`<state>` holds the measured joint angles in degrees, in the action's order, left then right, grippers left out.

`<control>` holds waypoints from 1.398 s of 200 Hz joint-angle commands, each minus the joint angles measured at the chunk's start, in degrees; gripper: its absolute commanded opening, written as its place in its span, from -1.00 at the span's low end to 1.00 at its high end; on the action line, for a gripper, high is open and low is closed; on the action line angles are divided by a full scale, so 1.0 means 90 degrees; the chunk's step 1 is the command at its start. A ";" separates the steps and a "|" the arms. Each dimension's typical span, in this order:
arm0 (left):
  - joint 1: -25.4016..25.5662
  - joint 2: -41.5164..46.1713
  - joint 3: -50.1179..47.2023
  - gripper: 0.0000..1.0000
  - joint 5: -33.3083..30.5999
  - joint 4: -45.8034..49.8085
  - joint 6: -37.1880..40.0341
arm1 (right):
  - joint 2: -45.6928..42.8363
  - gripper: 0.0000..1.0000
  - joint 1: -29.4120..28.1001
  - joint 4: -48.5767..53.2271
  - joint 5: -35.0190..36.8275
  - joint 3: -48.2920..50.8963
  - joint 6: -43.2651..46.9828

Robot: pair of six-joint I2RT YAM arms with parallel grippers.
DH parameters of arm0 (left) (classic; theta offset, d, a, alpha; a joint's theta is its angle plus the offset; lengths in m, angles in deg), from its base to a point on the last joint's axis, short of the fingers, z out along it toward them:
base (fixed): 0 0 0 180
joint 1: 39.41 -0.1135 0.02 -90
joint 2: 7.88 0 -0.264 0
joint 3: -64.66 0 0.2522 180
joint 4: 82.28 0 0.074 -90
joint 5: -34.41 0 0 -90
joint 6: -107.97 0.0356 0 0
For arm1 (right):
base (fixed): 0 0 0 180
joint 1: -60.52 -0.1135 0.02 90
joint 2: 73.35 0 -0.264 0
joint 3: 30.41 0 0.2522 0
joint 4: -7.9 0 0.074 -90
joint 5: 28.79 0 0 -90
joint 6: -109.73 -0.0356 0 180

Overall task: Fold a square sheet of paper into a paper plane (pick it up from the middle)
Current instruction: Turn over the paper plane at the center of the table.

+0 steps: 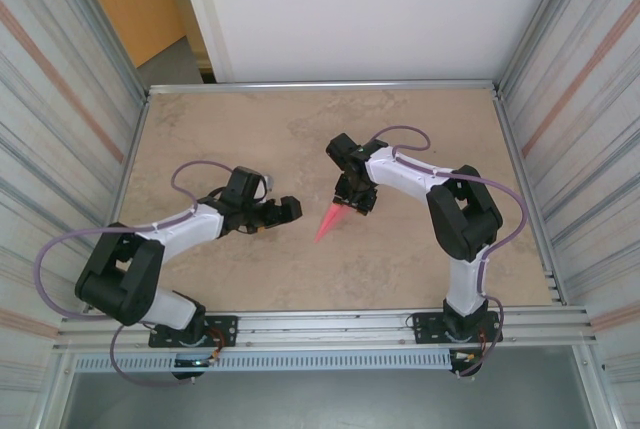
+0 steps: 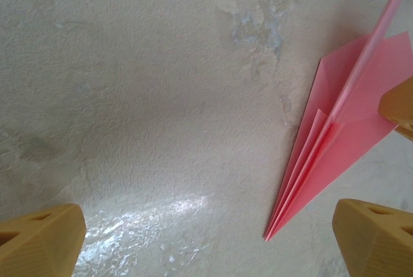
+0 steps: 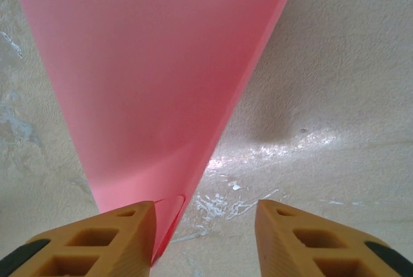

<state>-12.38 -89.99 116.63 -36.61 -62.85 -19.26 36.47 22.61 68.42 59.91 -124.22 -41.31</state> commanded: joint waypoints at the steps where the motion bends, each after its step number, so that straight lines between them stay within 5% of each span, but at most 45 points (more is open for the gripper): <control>1: -0.0044 -0.0085 0.0089 0.97 0.0054 -0.0037 0.0103 | 0.0137 -0.22 -0.0032 0.0109 0.0101 -0.0051 -0.0151; 95: -0.0101 0.0010 0.0107 0.97 -0.0450 -0.0036 -0.0411 | 0.0053 -0.97 -0.0057 0.0348 0.0305 -0.0724 0.0924; 127: -0.0353 0.0343 -0.0064 0.97 -0.0595 -0.0054 -0.0654 | -0.0092 -0.99 0.0007 0.0295 -0.0022 -0.1215 0.1825; 202: -0.0629 0.1085 -0.0399 0.97 -0.0718 -0.0188 -0.1022 | -0.0269 -0.96 0.0435 -0.2194 -0.3237 -0.0438 0.2793; 279: -0.0620 0.0658 -0.0638 0.82 0.0231 -0.0904 -0.1322 | 0.0003 -0.92 0.0990 -0.3591 -0.4073 0.1186 0.2685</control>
<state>-17.72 -82.82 111.83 -38.23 -68.80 -29.99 36.08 29.89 41.12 27.02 -117.12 -18.51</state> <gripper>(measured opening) 0.922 0.063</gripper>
